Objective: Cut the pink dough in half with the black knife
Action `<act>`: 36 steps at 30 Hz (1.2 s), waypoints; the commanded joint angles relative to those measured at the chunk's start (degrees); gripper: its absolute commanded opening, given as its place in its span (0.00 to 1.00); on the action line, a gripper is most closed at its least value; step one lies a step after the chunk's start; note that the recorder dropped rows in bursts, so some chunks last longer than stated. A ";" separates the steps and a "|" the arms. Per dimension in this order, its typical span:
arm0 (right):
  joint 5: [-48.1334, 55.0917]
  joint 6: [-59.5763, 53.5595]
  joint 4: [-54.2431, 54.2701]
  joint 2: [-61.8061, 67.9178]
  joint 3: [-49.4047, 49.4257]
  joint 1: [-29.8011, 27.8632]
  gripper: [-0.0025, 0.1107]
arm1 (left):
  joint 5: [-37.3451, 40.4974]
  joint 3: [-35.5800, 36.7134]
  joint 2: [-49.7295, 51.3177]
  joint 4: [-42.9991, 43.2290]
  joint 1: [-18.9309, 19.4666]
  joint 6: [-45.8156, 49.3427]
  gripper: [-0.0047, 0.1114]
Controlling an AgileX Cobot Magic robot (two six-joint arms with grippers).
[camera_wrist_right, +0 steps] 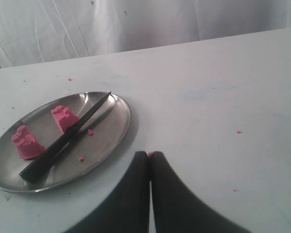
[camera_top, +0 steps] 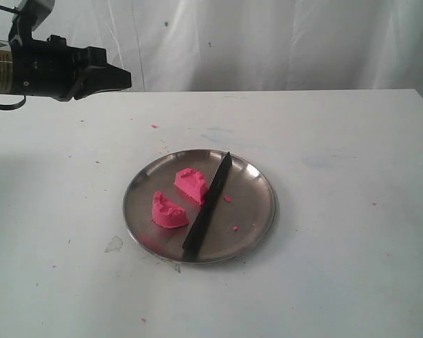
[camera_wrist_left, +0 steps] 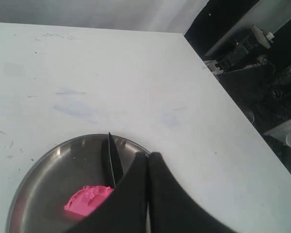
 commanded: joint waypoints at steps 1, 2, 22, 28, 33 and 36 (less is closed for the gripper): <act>3.01 0.28 0.06 -3.33 0.39 -0.24 0.02 | 0.08 0.38 -0.72 0.42 0.11 0.23 0.04; 3.14 0.28 0.06 -3.71 0.39 -0.24 0.02 | 0.08 0.38 -0.72 0.42 0.11 0.23 0.04; 3.43 0.28 0.06 -4.09 0.39 -0.24 0.02 | 2.73 0.38 -2.30 0.42 -0.88 0.21 0.04; 3.41 1.22 0.06 -4.09 0.39 -0.24 0.02 | 16.29 0.38 -12.07 0.42 -8.35 0.21 0.04; 3.41 1.22 0.06 -4.09 0.39 -0.24 0.02 | 31.56 0.38 -18.06 0.42 -15.77 0.21 0.04; 3.41 1.22 0.06 -4.09 0.39 -0.24 0.02 | 40.80 0.53 -20.97 0.42 -20.59 0.21 0.04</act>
